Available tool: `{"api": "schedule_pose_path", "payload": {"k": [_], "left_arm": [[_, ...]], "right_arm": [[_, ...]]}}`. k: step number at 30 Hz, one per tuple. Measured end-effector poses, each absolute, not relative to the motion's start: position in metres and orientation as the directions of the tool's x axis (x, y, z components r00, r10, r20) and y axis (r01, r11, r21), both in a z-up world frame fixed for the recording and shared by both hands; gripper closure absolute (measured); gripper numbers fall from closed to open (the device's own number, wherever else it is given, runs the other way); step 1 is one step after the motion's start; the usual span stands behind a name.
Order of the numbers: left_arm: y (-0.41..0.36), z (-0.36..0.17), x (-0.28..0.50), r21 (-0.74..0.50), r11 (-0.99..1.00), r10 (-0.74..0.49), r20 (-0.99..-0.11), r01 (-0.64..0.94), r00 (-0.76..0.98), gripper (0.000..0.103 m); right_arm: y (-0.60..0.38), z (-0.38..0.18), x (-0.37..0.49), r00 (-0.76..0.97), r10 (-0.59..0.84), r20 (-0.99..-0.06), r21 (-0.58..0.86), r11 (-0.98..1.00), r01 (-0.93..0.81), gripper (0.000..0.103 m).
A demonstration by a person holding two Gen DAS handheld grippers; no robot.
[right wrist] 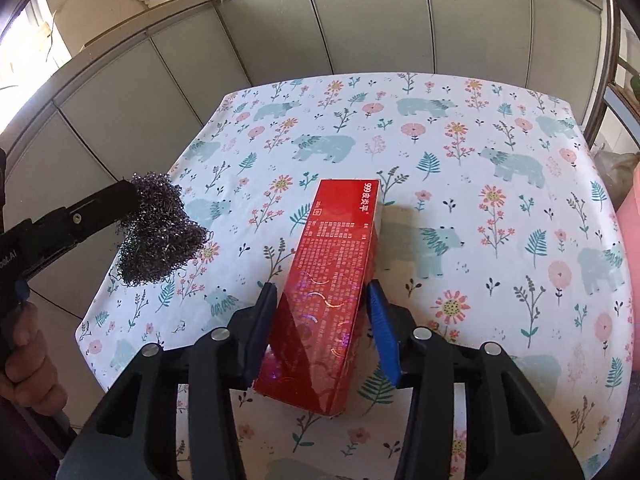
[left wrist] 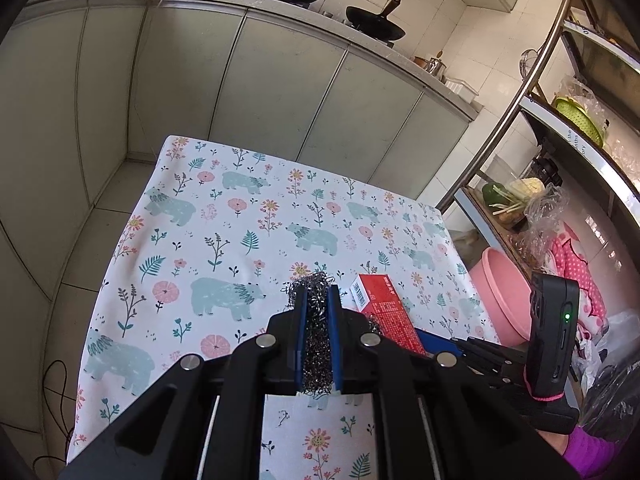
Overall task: Collect trash
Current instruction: 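Lift and carry the steel wool and red box with both grippers over the bucket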
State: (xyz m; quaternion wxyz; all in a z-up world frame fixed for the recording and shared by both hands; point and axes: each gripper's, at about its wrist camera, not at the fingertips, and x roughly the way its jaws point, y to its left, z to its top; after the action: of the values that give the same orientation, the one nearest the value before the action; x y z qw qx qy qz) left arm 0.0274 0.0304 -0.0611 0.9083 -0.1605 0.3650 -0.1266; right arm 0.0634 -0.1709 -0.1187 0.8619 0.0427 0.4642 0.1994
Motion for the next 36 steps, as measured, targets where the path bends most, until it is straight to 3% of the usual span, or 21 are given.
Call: {"api": "schedule_pose_path", "payload": {"k": [19, 36], "left_arm": [[-0.018, -0.045, 0.029, -0.31, 0.931, -0.35, -0.621, 0.19, 0.701, 0.094], [-0.138, 0.004, 0.059, -0.28, 0.859, -0.511, -0.508, 0.428, 0.694, 0.094]], "right_arm": [[-0.247, -0.077, 0.037, 0.679, 0.363, -0.638, 0.287, 0.93, -0.228, 0.058], [-0.362, -0.043, 0.011, 0.836, 0.15, -0.528, 0.279, 0.96, 0.004, 0.058]]}}
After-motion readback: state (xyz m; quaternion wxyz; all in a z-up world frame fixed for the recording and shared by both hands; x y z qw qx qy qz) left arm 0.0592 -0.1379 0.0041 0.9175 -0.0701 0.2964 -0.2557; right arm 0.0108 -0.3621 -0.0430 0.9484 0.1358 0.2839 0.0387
